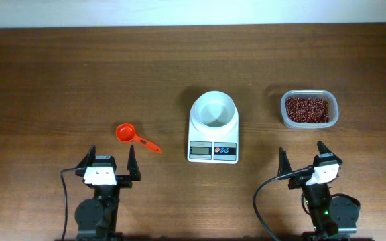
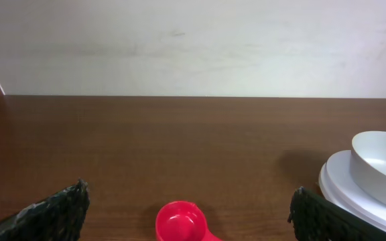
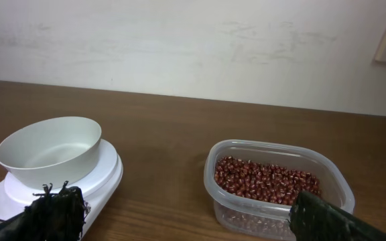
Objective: Scoop and weigh 50g on scale
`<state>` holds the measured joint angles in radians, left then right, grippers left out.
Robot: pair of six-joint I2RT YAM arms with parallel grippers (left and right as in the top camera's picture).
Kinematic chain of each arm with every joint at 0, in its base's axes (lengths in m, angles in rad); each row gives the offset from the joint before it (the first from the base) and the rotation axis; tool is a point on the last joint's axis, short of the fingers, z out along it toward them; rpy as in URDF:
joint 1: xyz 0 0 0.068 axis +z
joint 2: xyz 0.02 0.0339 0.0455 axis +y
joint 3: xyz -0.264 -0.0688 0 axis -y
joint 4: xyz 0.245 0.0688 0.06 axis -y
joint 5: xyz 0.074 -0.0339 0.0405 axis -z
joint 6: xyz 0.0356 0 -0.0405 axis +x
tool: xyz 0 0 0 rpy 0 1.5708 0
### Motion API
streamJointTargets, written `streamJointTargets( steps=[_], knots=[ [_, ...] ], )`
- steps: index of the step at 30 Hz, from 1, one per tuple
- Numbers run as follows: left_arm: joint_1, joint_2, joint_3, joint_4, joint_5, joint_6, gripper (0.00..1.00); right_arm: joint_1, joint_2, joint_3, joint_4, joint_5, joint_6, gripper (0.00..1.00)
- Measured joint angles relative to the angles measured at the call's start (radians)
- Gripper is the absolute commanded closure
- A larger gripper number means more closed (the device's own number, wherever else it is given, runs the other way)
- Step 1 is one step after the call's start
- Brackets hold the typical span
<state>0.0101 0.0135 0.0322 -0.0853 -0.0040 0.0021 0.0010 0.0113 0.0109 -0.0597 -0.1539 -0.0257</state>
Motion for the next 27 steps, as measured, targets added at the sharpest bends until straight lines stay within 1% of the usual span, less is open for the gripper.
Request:
streamJointTargets(
  steps=[8, 23, 27],
  knots=[
    [0.0, 0.0, 0.045, -0.028, 0.007, 0.0, 0.01, 0.0, 0.0, 0.0, 0.0, 0.0, 0.0, 0.01],
    [0.0, 0.0, 0.05, -0.031, 0.007, 0.0, 0.01, 0.0, 0.0, 0.0, 0.0, 0.0, 0.0, 0.01],
    [0.0, 0.0, 0.109, -0.031, 0.007, 0.0, 0.01, 0.0, 0.0, 0.0, 0.0, 0.0, 0.0, 0.01]
  ],
)
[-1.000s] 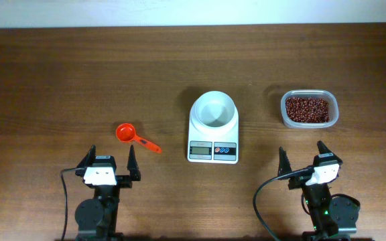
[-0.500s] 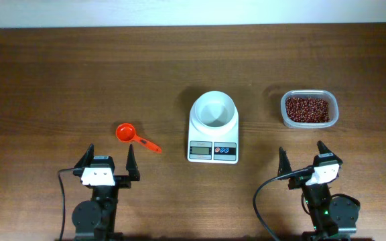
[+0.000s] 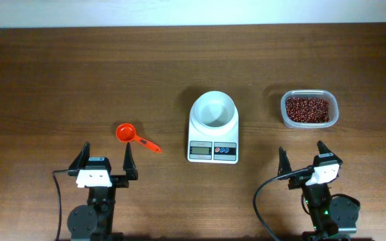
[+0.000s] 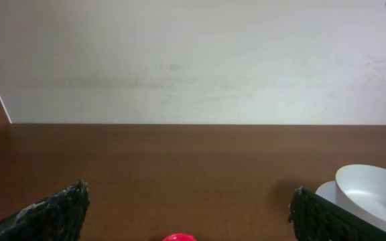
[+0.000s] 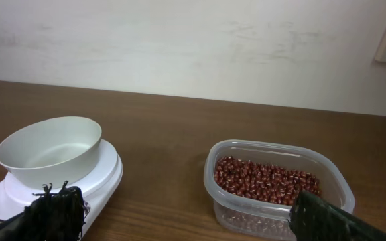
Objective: Scoop and weigh 50g on scale
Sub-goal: 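Move the left gripper forward over the orange scoop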
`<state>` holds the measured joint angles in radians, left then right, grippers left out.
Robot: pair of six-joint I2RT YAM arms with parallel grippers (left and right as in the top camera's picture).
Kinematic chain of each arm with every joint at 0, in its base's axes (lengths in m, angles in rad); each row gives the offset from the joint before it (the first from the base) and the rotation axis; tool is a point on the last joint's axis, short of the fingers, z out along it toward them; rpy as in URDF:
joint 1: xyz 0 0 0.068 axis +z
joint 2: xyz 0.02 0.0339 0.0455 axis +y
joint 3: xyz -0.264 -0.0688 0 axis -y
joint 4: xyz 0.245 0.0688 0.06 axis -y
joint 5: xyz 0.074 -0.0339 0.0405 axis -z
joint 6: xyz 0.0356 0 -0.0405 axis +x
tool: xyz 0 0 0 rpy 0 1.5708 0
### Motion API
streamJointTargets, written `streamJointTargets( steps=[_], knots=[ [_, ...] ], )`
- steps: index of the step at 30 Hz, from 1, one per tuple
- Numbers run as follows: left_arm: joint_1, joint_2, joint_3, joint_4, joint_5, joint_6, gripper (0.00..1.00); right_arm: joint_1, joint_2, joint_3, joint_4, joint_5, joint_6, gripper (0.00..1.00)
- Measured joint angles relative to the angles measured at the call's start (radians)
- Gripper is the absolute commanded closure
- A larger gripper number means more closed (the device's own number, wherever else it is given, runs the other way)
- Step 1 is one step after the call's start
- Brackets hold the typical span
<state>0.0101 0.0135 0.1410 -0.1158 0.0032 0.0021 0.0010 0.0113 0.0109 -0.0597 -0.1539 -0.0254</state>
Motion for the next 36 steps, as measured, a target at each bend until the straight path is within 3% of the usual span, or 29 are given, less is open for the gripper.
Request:
streamJointTargets(
  steps=[6, 13, 29, 36],
  knots=[
    [0.0, 0.065, 0.064, 0.0, 0.0, 0.0, 0.01, 0.0, 0.0, 0.0, 0.0, 0.0, 0.0, 0.01],
    [0.0, 0.274, 0.219, -0.018, 0.019, 0.0, 0.01, 0.0, 0.0, 0.0, 0.0, 0.0, 0.0, 0.01],
    [0.0, 0.549, 0.462, -0.193, 0.024, 0.0, 0.01, 0.0, 0.001, 0.0, 0.0, 0.0, 0.0, 0.01],
    [0.0, 0.651, 0.484, -0.189, 0.046, 0.0, 0.01, 0.0, 0.001, 0.0, 0.0, 0.0, 0.0, 0.01]
  ],
)
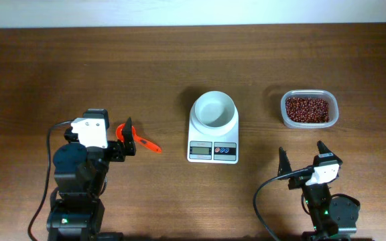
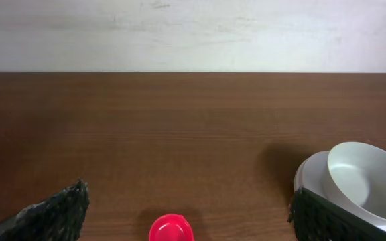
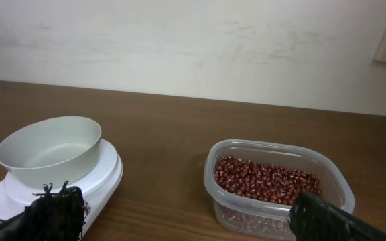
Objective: Scoop and weigh 50g on scale
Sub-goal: 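Move the left gripper forward over the orange scoop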
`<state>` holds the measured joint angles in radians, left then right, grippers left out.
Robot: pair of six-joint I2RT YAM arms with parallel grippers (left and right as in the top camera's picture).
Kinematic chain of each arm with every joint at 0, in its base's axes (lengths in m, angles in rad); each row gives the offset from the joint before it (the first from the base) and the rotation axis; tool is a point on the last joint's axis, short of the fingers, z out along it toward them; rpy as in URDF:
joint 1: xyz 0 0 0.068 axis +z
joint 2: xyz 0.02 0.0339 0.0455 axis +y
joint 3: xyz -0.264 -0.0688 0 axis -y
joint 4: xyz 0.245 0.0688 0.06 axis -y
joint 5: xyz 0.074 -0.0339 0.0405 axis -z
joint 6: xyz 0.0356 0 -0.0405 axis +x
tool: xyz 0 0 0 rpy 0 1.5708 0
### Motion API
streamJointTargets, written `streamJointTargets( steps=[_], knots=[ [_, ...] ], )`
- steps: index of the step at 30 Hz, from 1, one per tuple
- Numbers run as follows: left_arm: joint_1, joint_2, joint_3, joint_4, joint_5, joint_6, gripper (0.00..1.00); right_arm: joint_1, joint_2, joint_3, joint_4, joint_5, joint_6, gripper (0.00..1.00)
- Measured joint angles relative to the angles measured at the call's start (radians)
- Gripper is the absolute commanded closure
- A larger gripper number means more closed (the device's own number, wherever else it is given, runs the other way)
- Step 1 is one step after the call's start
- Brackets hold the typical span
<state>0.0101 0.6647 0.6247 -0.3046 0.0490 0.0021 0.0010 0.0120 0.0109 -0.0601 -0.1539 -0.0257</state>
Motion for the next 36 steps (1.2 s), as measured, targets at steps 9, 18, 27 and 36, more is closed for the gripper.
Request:
streamJointTargets(
  steps=[9, 18, 27, 36],
  knots=[
    [0.0, 0.0, 0.0, 0.001, 0.0, 0.0, 0.01, 0.0, 0.0, 0.0, 0.0, 0.0, 0.0, 0.01],
    [0.0, 0.0, 0.002, 0.055, 0.003, 0.0, 0.01, 0.0, 0.0, 0.0, 0.0, 0.0, -0.001, 0.01],
    [0.0, 0.0, 0.002, 0.054, 0.003, 0.0, 0.01, 0.0, 0.0, 0.0, 0.0, 0.0, 0.0, 0.01],
    [0.0, 0.0, 0.013, 0.055, 0.003, -0.004, 0.01, 0.0, 0.0, 0.0, 0.0, 0.0, 0.0, 0.01]
  ],
)
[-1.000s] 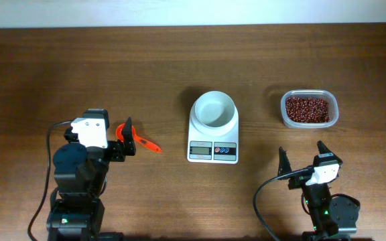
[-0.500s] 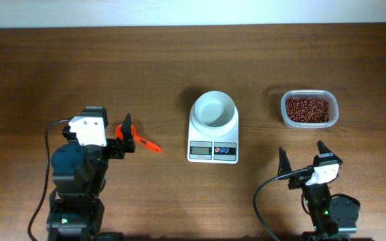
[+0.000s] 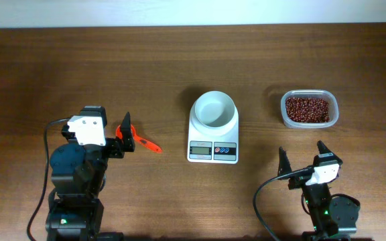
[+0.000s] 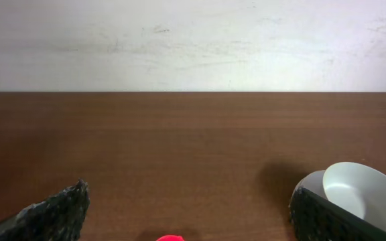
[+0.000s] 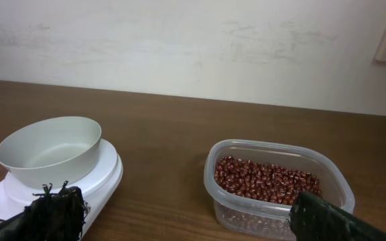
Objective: Scoop and weigh 50g on scale
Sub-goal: 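Move the left gripper forward over the orange scoop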
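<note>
A red scoop (image 3: 144,143) lies on the table left of the scale, its handle pointing right toward the front. My left gripper (image 3: 109,132) hangs open over its bowl, one finger (image 3: 126,127) covering part of the bowl. In the left wrist view only the scoop's top rim (image 4: 170,237) shows at the bottom edge, between the wide-open fingers of the left gripper (image 4: 187,204). A white scale (image 3: 213,148) carries an empty white bowl (image 3: 213,109). A clear tub of red beans (image 3: 308,109) stands to its right. My right gripper (image 3: 301,156) rests open near the front edge.
The right wrist view shows the bowl (image 5: 49,150) on the scale at left and the bean tub (image 5: 273,184) at right, with the right gripper (image 5: 183,204) behind both. A pale wall runs along the far edge of the table (image 3: 59,60).
My left gripper has shifted slightly and its camera has tilted up: the scoop has dropped to the bottom edge of the wrist view and more wall shows. The right arm is unchanged.
Both arms stood at the front edge, grippers open, the scoop lying ahead of the left one. The left arm then sat a little further left. Later it was out over the scoop's bowl, open, and it stays there now. The right arm never moved.
</note>
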`<state>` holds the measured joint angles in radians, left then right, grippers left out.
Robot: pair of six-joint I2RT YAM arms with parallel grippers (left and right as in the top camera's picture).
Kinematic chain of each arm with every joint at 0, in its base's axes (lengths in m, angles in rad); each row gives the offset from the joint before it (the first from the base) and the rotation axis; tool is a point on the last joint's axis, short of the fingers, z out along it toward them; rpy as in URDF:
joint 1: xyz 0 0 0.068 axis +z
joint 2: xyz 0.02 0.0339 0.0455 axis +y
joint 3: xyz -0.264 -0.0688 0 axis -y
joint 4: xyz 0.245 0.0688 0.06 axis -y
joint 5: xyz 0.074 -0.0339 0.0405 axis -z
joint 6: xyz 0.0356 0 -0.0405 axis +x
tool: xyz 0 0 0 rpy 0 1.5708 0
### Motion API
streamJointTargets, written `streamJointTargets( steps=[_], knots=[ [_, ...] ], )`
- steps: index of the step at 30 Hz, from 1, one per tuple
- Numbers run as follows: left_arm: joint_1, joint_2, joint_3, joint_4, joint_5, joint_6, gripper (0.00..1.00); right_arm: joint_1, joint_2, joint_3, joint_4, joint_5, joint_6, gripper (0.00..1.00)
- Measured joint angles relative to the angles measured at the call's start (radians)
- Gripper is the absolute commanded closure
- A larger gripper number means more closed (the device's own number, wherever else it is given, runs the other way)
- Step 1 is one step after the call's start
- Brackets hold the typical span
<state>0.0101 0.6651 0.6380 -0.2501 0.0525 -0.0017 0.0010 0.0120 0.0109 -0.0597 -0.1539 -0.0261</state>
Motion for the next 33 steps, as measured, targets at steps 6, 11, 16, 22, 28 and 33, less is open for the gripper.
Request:
streamJointTargets(
  steps=[6, 11, 16, 22, 28, 33],
  knots=[
    [0.0, 0.0, 0.0, -0.016, 0.0, 0.0, 0.01, 0.0, 0.0, 0.0, 0.0, 0.0, 0.0, 0.01],
    [0.0, 0.016, 0.026, -0.031, 0.0, 0.0, 0.01, 0.0, 0.0, 0.0, 0.0, 0.0, 0.0, 0.01],
    [0.0, 0.079, 0.095, -0.08, 0.0, 0.0, 0.01, 0.0, 0.0, 0.0, 0.0, 0.0, 0.0, 0.01],
    [0.0, 0.118, 0.151, -0.13, 0.0, 0.0, 0.01, 0.0, 0.0, 0.0, 0.0, 0.0, 0.001, 0.01],
    [0.0, 0.375, 0.466, -0.447, 0.038, -0.003, 0.01, 0.0, 0.0, 0.0, 0.0, 0.0, 0.0, 0.01],
    [0.0, 0.449, 0.484, -0.533, 0.155, -0.003, 0.01, 0.0, 0.0, 0.0, 0.0, 0.0, 0.0, 0.01]
  ],
)
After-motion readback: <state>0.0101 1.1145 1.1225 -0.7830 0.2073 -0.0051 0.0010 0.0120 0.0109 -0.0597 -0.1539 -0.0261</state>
